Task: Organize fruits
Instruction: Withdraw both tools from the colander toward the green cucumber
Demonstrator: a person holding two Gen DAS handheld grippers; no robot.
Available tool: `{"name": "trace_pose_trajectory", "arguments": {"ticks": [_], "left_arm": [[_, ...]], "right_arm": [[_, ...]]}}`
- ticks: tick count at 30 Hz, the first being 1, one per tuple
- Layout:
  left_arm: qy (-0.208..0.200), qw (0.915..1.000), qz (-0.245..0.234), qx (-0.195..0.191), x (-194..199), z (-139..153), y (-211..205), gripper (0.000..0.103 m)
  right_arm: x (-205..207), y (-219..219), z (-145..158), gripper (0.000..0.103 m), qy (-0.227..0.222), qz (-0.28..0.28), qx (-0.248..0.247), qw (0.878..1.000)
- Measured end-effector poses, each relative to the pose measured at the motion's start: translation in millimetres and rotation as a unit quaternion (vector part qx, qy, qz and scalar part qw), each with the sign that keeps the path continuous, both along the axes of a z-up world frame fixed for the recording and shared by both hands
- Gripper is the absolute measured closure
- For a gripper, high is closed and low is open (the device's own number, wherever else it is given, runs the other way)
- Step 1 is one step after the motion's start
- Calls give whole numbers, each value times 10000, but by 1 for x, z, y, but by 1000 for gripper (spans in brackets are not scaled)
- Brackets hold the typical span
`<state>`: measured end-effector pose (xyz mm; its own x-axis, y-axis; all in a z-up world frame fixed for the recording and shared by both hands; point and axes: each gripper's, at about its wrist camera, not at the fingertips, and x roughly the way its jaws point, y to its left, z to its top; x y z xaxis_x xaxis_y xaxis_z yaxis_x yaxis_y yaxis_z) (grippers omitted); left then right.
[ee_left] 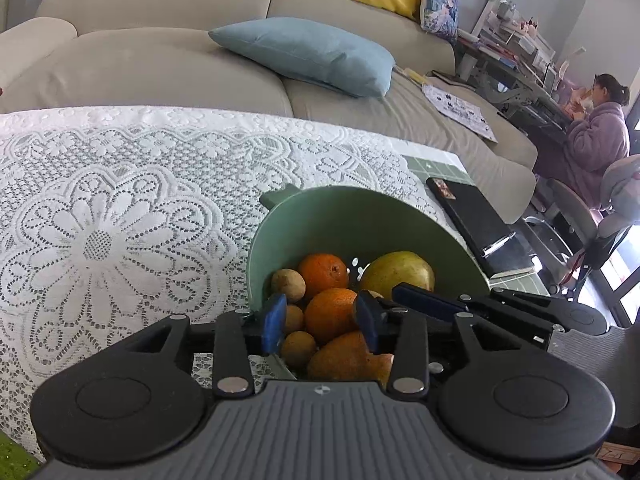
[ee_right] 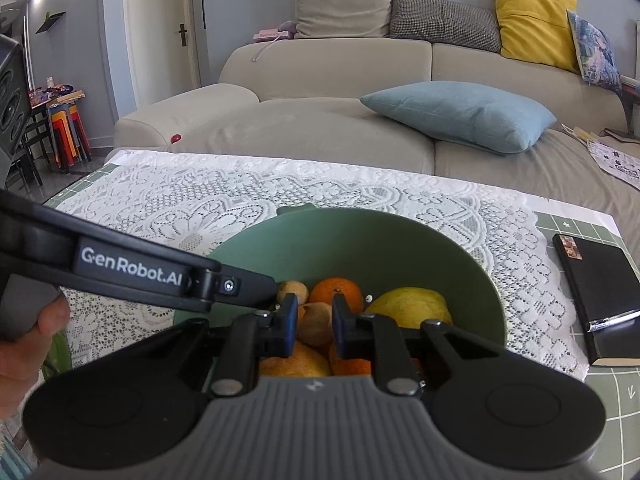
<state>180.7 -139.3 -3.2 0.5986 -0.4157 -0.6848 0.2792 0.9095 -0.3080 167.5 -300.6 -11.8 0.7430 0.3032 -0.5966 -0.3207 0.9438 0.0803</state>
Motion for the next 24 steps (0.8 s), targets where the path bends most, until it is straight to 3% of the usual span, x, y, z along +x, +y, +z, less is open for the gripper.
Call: {"name": "trace_pose_trajectory", "arguments": {"ticks": [5,10,13,18,24], "left_arm": [[-201,9998,-10,47,-9,12,7,49],[-601,9976,106,325,-25,25,15,40],[-866,9949,185,491,-35,33,24,32],[-1151,9906,336,664,-48,41,44,19],[-1141,9881,517,898,-59,42,71,17]], "right_arm": [[-4,0,7,83,-115,9,120,9999],[-11,3,17,49,-254,-88,363,9990],[-16,8,23,37,-351,-124,480,9982],[-25,22,31,25,-483,1,575,9972],[-35,49,35,14,-577,314,408,9970]]}}
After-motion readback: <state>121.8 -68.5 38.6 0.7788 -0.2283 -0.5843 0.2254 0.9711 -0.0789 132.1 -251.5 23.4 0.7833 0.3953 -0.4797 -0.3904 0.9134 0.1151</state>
